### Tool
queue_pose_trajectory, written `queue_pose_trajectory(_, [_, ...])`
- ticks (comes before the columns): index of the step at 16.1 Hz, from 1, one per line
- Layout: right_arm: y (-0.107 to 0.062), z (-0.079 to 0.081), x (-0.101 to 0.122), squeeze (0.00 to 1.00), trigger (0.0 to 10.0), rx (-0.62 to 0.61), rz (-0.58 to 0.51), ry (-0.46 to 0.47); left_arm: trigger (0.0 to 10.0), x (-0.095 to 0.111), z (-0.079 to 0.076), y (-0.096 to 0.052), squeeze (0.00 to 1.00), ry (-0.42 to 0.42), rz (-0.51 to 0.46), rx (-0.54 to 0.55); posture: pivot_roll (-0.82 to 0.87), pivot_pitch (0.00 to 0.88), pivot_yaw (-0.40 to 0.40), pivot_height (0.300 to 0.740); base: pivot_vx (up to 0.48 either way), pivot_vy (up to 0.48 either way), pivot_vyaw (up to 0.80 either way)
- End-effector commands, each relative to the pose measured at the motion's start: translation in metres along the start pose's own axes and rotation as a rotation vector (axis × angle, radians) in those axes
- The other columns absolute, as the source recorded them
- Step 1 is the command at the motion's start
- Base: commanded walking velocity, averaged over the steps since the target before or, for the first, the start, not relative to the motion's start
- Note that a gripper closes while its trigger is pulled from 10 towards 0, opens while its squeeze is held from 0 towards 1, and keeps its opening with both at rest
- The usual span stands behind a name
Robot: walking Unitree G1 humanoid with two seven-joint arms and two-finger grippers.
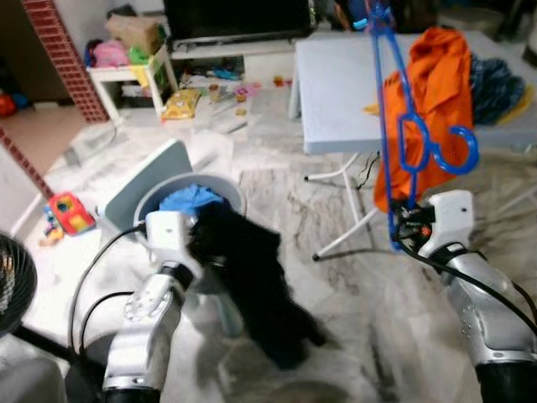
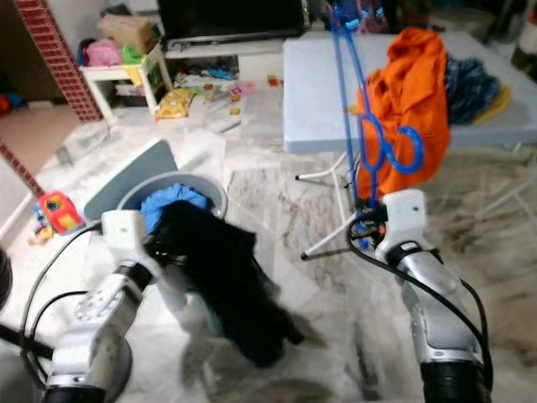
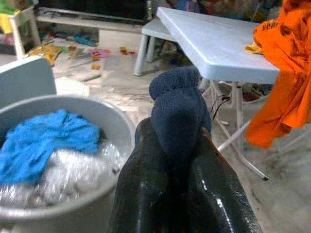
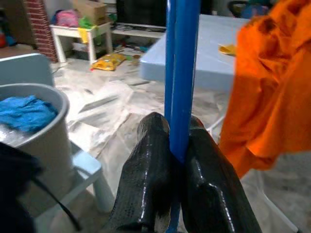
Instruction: Hang hanger
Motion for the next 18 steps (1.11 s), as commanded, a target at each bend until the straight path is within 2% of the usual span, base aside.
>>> queue_pose_trajectory(1, [-0.005,-0.010,0.000,0.00,10.0,-0.026,0.001,-0.013,10.0,0.002,-0.011,0.003,0.00,0.002,-0.016,-0.034,-0.23,0.000,0.046,0.740,0.398,0.270,-0.80])
queue_pose_trajectory(5, [-0.004,-0.007,0.002,0.00,10.0,-0.019,-0.004,-0.013,10.0,-0.002,-0.012,0.003,0.00,0.001,-0.004,-0.042,-0.23,0.000,0.045,0.740,0.426,0.000,-0.80])
queue_pose_trajectory(14, [-0.004,-0.004,0.001,0.00,10.0,-0.015,-0.004,-0.011,10.0,-0.010,-0.020,0.002,0.00,-0.001,0.030,-0.071,-0.23,0.000,0.052,0.740,0.448,0.000,-0.09])
queue_pose_trajectory(18, [-0.004,-0.003,-0.001,0.00,10.0,-0.011,0.000,-0.008,10.0,-0.015,-0.021,0.002,0.00,-0.009,0.058,-0.077,-0.23,0.000,0.053,0.740,0.446,0.000,-0.80])
Point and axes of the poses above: a point about 5 cm out from each wrist's last joint towards the gripper, its own y axis pointing out of the wrist towards the gripper, its own x axis along the axis of the wrist's last joint, z = x × y, the point moved 5 cm from there along y, pointing out of the wrist towards the gripper, and after that the axes turned 11 degrees about -y, right-handed, at the moved point
